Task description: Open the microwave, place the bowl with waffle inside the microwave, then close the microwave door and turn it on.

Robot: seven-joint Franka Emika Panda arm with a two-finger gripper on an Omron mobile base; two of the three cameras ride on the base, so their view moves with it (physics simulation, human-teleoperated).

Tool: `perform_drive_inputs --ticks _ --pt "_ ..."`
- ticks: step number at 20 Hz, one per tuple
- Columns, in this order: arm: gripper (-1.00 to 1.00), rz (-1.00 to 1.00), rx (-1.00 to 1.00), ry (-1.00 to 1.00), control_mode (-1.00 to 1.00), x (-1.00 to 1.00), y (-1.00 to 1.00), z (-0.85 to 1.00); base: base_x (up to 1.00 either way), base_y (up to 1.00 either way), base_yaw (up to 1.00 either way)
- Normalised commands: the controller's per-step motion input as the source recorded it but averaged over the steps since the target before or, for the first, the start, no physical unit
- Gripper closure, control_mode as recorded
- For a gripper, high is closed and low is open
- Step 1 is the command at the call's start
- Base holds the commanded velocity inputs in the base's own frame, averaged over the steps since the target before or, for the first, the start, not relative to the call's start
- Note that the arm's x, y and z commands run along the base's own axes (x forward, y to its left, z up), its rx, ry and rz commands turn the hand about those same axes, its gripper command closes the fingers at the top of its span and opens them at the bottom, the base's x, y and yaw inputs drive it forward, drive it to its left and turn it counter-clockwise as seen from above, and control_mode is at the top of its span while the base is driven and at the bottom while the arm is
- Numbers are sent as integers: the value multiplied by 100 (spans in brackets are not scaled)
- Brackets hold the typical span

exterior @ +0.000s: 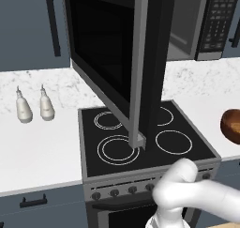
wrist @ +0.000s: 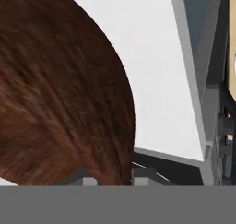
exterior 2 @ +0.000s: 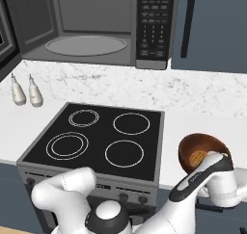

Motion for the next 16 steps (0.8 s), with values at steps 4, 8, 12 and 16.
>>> perform_drive_inputs --ticks 4,8,12,16 --pt "100 0 7 -25 -100 -66 54 85 0 0 0" --pt "100 0 5 -37 -100 -44 84 95 0 0 0" --pt "100 2 2 -36 -100 -42 98 84 0 0 0" --pt "100 11 -3 -39 -100 -63 95 86 0 0 0"
